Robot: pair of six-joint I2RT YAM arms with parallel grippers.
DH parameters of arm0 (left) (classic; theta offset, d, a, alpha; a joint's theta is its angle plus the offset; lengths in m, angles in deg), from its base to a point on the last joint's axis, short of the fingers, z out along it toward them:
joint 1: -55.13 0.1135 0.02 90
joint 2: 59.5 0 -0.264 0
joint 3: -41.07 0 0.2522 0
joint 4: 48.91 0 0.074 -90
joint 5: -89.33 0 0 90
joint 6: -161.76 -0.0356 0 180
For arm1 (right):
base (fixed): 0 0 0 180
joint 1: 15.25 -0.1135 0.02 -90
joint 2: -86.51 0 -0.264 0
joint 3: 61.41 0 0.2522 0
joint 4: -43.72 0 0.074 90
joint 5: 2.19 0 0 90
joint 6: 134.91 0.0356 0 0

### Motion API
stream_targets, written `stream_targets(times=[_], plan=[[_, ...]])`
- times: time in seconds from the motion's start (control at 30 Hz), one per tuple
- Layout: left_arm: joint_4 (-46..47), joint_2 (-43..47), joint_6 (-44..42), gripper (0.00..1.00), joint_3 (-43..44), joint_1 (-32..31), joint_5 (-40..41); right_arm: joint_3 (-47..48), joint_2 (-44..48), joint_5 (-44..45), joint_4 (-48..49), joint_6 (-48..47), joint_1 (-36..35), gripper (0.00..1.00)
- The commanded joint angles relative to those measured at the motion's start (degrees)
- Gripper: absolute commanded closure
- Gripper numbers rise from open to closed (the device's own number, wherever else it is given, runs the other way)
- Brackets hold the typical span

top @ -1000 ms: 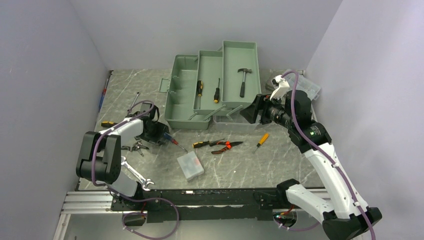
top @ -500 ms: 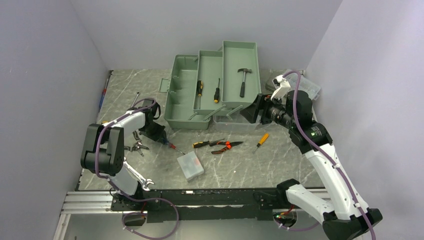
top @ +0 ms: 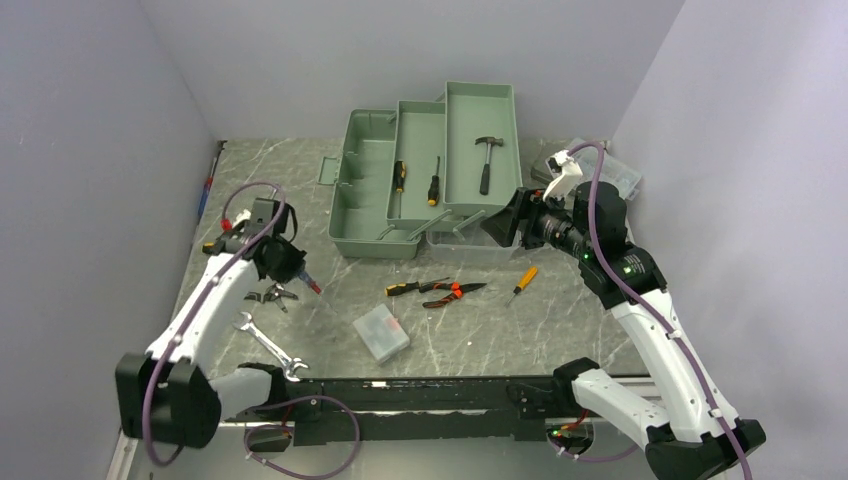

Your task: Pack the tool kit

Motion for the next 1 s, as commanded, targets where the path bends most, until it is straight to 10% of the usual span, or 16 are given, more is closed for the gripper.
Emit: stream_targets(times=[0.0,0.33,0.97], plan=[[7.4,6.3,-15.6,1.0,4.2,0.0,-4.8,1.6,0.4,-0.4,1.2,-0.3,0.0,0.27],[25.0,3.7,-21.9,1.0,16.1,-0.5,-24.2,2.4,0.4,2.2,-1.3,-1.9,0.0,0.27],[32.4,-34.9,-22.9,1.0,52.7,-7.4,-35.6,-9.3,15.2,24.9,-9.5,10.4,0.0,0.3]])
